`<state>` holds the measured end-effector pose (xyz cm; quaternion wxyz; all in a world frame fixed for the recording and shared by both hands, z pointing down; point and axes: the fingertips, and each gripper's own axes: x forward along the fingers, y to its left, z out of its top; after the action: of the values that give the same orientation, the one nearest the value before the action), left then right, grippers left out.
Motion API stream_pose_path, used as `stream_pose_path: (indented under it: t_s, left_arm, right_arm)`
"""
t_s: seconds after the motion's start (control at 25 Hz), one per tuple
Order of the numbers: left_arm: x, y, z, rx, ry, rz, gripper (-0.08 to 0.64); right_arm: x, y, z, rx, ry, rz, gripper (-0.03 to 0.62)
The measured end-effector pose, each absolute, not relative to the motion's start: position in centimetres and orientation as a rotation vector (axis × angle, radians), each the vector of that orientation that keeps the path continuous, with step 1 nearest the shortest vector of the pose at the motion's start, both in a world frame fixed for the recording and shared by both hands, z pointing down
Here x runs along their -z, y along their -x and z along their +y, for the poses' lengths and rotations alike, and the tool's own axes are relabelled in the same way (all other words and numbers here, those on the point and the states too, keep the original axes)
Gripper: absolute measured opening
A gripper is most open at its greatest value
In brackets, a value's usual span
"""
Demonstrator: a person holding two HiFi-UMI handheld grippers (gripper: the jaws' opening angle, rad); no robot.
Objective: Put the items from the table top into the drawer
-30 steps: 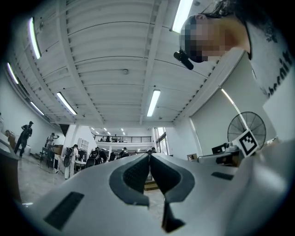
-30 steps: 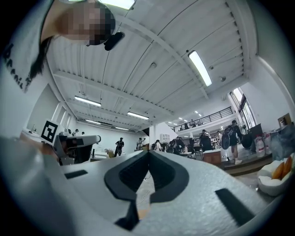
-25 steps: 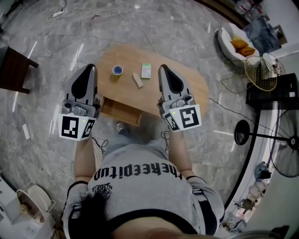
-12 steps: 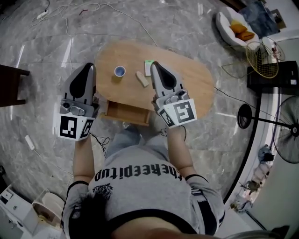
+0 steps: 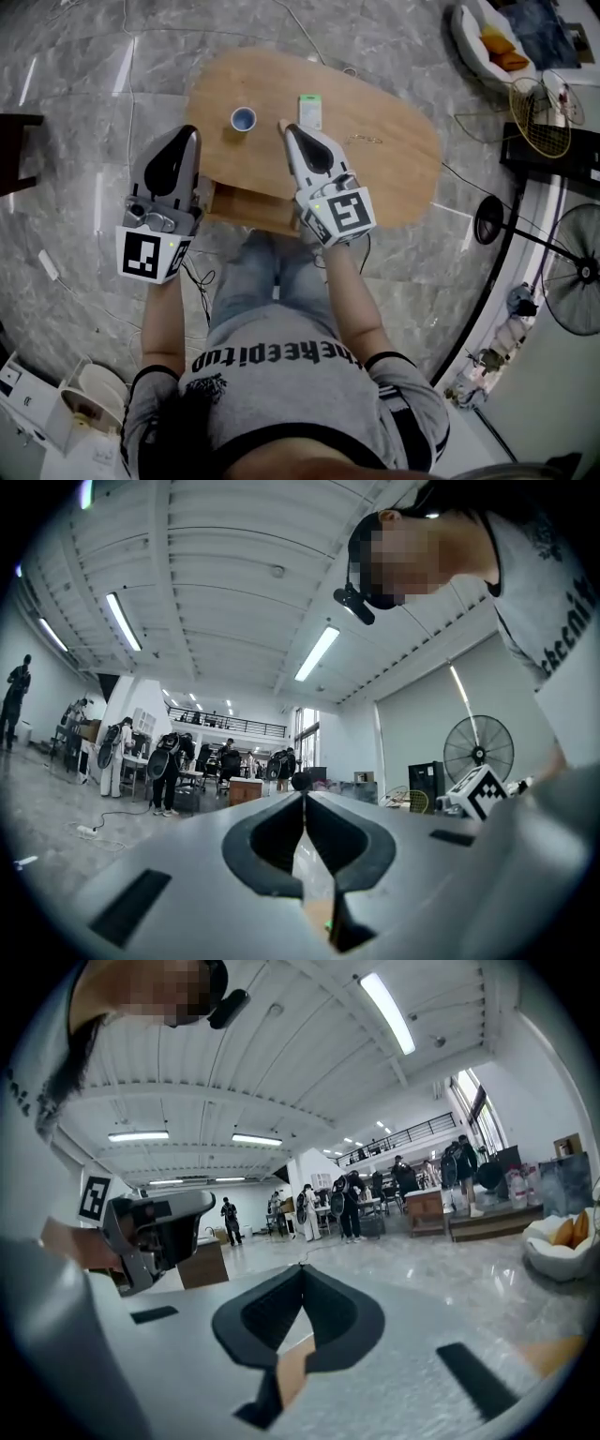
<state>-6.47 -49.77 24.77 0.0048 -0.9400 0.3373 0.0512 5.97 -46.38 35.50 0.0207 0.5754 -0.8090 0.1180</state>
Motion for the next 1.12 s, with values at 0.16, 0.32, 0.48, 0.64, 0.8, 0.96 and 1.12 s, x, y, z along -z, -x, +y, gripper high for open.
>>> stream_pose_path:
  t_s: [0.16,0.32,0.48,0.64,0.8,0.96,1.12]
  left_arm:
    - [-28.1,6.7,-49.6,-0.132,2.976,1.085,0.012]
    - [-31.1,7.4,-49.8,-0.135,2.988,1.115,0.012]
    - [-33.3,8.1,-50.2,-0.147,2.983,1.133,0.012]
    - [-35.9,9.0,-50.5,-0.151,2.978,1.154,0.012]
    - [-39.0,9.9,-50.1,-0.147,3.005,1.183,0.012]
    - [-41.6,10.5,-49.8,-0.127,3.021,1.186,0.012]
    - [-44.8,11.7,-48.8,-0.065,3.045,1.177,0.012]
  right_arm:
    - [-41.4,-4.8,-46.6,-0.487,-1.72,-2.475,0.003]
    - [-47.8,-4.1,-46.8,-0.607,-1.691,-2.421,0.025]
    - [-53.5,-3.1,-46.8,-0.665,-1.625,-2.379,0.064]
    - [-58.2,-2.0,-47.0,-0.68,-1.555,-2.371,0.116]
    - [-63.0,-1.4,-47.0,-0.7,-1.524,-2.338,0.153]
    - [-67.5,-1.2,-47.7,-0.718,-1.531,-2.287,0.184]
    - [-71.0,-1.1,-48.7,-0.732,-1.554,-2.247,0.221]
